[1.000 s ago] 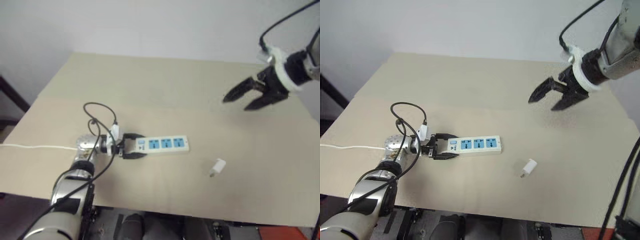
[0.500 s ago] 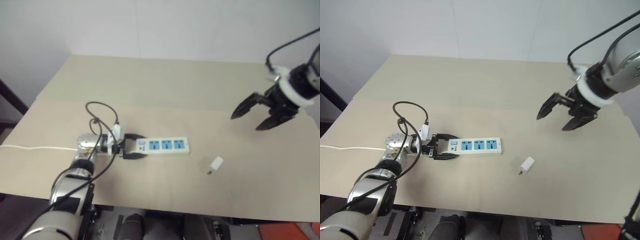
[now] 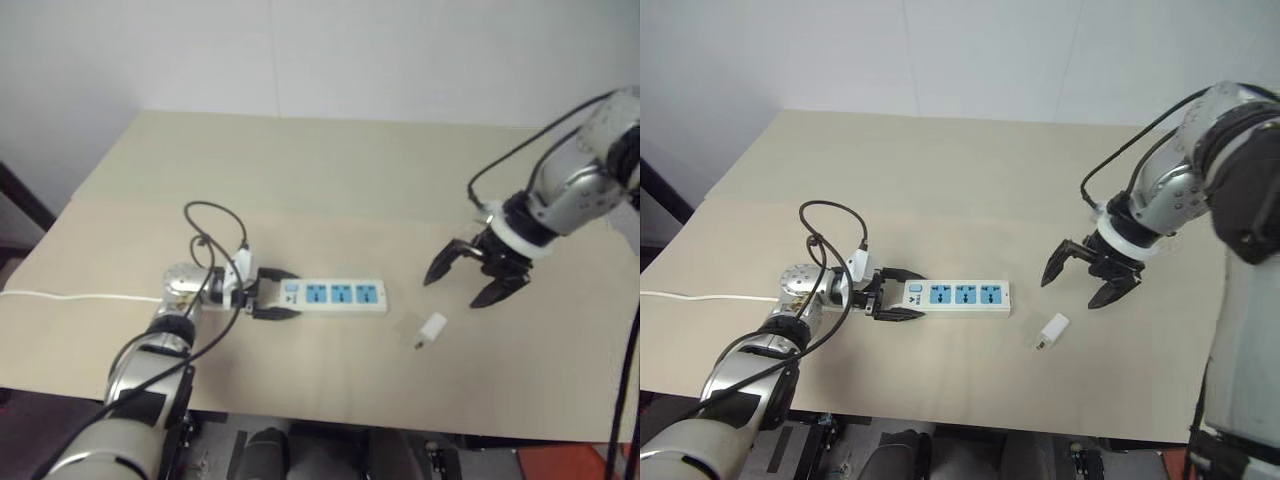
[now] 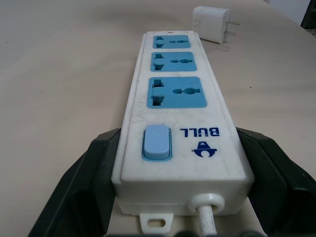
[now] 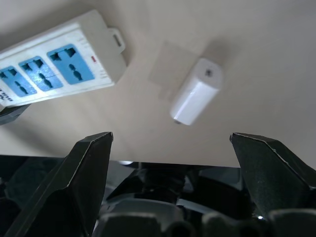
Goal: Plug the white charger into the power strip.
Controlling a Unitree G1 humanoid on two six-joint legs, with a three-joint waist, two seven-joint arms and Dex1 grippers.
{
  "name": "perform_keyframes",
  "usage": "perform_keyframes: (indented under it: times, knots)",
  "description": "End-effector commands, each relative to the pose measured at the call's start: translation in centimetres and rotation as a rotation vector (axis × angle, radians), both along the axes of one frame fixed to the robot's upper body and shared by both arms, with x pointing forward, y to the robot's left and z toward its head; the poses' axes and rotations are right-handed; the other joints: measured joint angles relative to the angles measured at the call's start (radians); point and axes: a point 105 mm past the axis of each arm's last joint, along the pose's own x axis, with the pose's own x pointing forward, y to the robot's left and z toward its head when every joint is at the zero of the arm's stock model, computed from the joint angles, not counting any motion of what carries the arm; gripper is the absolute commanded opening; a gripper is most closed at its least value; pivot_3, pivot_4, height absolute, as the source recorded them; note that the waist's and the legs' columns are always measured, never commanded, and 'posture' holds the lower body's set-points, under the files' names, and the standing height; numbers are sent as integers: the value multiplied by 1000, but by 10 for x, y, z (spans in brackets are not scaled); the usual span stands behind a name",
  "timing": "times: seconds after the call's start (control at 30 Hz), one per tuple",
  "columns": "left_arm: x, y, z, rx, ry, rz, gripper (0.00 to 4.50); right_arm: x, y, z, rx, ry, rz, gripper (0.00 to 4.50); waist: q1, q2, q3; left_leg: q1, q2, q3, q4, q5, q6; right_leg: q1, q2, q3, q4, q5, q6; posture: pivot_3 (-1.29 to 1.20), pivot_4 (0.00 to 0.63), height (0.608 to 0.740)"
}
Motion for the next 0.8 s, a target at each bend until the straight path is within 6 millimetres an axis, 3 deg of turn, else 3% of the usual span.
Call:
perform_keyframes:
  times: [0.03, 0.53, 0.8]
  knots:
    - [-1, -4, 0, 39, -7, -38, 3266, -5, 6, -7, 30, 50, -16, 4500, -1, 0, 0, 0, 0, 0, 0, 0, 0, 0, 0, 0, 0, 0, 0, 0, 150, 740]
    - [2, -6, 3, 43, -12, -40, 3266, -2, 17, -42, -4, 111, -106, 4500, -27, 0, 0, 1, -1, -1, 2, 2, -1, 0, 0, 1, 2, 0, 1, 0, 150, 740]
    - [4, -7, 6, 41, -19, -40, 3266, 4, 13, -48, -34, 74, -149, 4500, -28, 1, 0, 0, -2, -4, 6, 2, -1, 0, 0, 1, 5, 0, 1, 0, 150, 740]
